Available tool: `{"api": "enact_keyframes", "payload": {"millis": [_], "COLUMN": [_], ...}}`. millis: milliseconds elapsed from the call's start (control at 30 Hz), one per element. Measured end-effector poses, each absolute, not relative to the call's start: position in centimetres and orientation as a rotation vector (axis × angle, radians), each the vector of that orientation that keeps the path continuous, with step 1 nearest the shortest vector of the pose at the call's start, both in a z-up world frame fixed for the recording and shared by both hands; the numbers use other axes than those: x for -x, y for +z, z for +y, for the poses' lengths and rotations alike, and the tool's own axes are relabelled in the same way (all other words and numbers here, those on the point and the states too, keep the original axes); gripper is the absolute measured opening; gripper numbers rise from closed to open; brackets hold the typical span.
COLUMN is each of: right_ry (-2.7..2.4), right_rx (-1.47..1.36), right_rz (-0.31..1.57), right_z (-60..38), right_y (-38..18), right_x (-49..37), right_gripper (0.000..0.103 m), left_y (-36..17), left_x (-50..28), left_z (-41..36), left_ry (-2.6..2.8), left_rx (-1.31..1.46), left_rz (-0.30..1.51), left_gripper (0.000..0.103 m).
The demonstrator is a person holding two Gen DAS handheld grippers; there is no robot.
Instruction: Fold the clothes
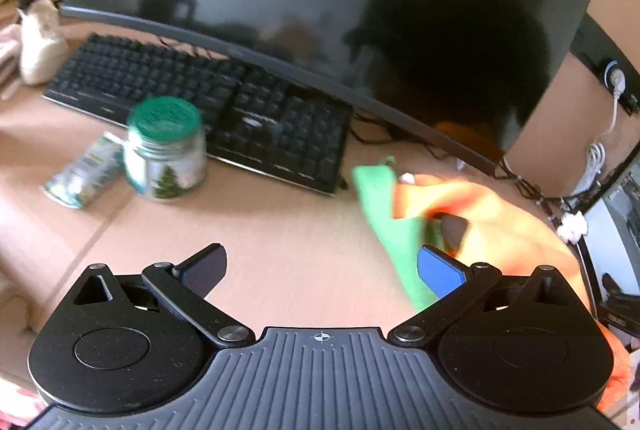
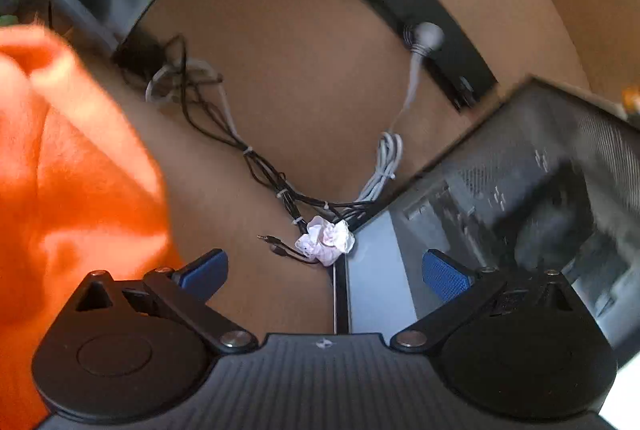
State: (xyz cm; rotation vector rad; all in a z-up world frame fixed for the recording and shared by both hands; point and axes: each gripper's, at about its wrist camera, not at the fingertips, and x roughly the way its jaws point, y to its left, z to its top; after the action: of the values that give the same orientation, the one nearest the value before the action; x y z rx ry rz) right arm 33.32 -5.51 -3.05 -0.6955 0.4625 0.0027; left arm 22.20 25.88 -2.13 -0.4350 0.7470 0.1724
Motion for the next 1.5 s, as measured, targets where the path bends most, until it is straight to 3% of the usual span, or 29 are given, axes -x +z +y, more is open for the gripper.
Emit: {"api": "enact_keyframes", "payload": {"millis": [167, 300, 400, 600, 833, 1067, 1300, 1500], "right_ry": [0.471, 0.595, 0.616, 0.574, 0.228, 0.221, 0.213, 0.273], "right_rx": [0.441, 0.750, 1.031, 1.162, 0.531, 0.464, 0.692, 0.616], "right_rz": [0.578, 0.490, 0.433, 0.239, -0.004, -0.166, -0.141, -0.053], "right_z": [-9.3, -7.3, -3.7, 3.2, 4.8, 4.9, 7.9, 7.5], "right_y": [0.1, -1.8, -6.4, -11.5, 5.8, 20.6, 23.8, 25.4], "right_x": [-30.1, -26.5, -24.6, -24.3, -29.3, -29.1, -25.8, -23.4], "right_gripper": [0.103, 0.103, 0.103, 0.103, 0.103, 0.103, 0.103, 0.103], "left_y": [-3.4, -4.0, -3.9, -2.6, 0.6, 8.2, 16.2, 15.9], "left_x": [-24.1, -24.5, -23.9, -20.5, -17.6, -16.6, -13.6, -13.1], "left_z": [22.2, 20.7, 21.1, 24.4, 26.2, 24.6, 23.3, 17.8], "left_ry": [0.007, -0.037, -0.033, 0.036, 0.009, -0.180, -0.346, -0.512], "left_rx": [0.407, 0.387, 0.394, 0.407, 0.336, 0.272, 0.274, 0.157], "left_rz": [0.805, 0.832, 0.838, 0.800, 0.685, 0.455, 0.241, 0.251], "left_gripper": [0.103, 0.103, 0.103, 0.103, 0.103, 0.103, 0.103, 0.103]}}
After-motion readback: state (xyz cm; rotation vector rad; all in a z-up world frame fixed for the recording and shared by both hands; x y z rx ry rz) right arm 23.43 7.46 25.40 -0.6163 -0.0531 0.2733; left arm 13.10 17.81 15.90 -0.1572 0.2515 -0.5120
